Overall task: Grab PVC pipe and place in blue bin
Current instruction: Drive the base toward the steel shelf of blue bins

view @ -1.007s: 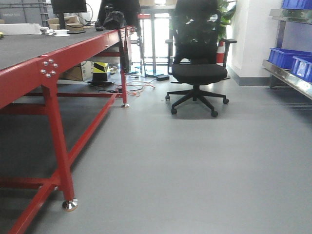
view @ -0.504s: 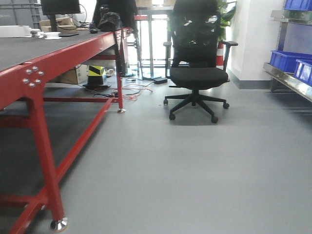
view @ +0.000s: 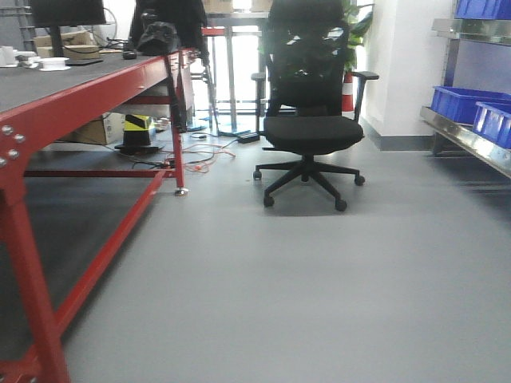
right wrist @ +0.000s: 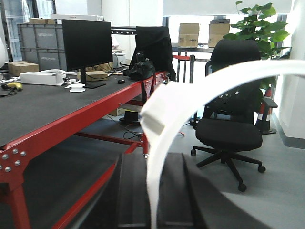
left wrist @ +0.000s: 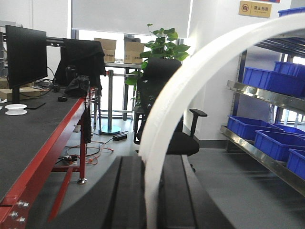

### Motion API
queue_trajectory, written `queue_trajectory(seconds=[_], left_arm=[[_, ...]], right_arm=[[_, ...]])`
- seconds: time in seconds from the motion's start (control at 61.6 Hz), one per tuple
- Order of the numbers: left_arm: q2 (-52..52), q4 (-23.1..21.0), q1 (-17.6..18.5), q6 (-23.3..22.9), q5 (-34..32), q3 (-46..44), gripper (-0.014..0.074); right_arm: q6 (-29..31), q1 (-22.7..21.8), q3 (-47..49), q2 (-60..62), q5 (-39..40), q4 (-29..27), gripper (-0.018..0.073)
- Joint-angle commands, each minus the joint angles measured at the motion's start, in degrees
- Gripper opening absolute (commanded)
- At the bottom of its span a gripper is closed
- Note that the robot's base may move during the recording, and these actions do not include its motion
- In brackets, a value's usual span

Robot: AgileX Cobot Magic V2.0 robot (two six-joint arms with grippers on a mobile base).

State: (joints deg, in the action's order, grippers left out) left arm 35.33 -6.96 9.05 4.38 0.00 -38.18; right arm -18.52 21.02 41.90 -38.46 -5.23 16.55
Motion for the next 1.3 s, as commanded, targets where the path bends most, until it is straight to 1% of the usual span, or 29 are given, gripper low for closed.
queue_trajectory(seconds=[0.0,1.283], left_arm=[[-0.3,-0.5,0.3,-0.1,-1.5,0.0,-0.0111],[-0.3,-0.5,0.3,-0.1,-1.5,0.0,-0.0111]], right_arm=[[0.3,0.1,0.3,0.4,1.5,0.6,-0.0168],[0.3,0.1,0.3,0.4,1.5,0.6,-0.0168]])
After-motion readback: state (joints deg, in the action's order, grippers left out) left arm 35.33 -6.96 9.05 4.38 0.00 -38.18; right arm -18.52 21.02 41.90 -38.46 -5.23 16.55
